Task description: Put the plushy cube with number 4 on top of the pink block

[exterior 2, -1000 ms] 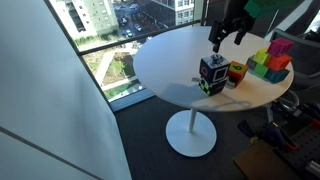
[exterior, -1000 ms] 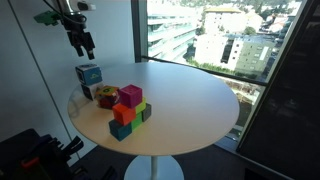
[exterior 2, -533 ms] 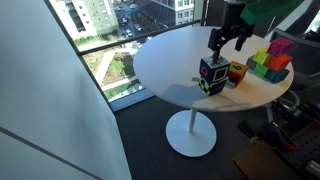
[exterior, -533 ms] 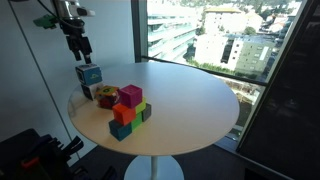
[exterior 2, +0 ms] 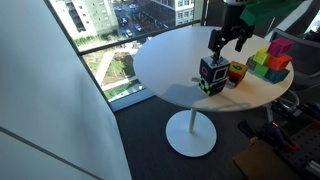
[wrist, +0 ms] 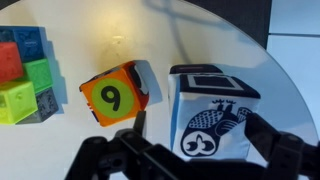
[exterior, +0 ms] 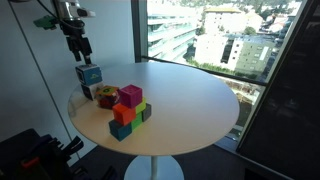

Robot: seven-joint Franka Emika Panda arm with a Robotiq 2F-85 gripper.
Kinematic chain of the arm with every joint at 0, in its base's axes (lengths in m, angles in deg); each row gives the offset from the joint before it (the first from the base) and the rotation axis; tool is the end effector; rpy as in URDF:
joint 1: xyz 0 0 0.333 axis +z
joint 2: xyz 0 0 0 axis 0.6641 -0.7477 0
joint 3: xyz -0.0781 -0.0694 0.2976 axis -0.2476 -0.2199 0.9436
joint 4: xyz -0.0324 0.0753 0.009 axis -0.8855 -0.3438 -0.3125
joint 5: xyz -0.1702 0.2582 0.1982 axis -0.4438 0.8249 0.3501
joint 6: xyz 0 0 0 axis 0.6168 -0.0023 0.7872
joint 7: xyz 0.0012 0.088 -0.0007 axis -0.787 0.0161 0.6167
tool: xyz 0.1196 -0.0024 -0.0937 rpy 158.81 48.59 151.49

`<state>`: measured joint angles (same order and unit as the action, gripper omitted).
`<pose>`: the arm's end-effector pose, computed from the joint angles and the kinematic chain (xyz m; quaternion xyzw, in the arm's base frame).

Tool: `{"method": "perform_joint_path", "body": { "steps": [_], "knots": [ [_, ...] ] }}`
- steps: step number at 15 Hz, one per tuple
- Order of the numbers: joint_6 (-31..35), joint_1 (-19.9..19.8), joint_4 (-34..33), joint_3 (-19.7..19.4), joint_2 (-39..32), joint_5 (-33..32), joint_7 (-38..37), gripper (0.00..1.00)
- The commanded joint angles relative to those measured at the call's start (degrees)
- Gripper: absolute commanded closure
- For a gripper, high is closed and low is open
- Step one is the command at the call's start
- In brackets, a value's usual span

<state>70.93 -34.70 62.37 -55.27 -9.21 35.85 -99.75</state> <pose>0.4123 0.1655 0.3500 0.9983 -0.0427 -0.0007 0.0403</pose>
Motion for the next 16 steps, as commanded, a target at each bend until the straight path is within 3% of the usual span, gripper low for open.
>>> {"method": "perform_joint_path", "body": {
  "steps": [1,16],
  "knots": [
    [0.1,0.7,-0.6,-0.6,-0.2,-0.6,-0.2,0.00],
    [4.4,1.2,-2.2,-0.7,-4.9,-0.6,-0.6,0.00]
  ]
}}
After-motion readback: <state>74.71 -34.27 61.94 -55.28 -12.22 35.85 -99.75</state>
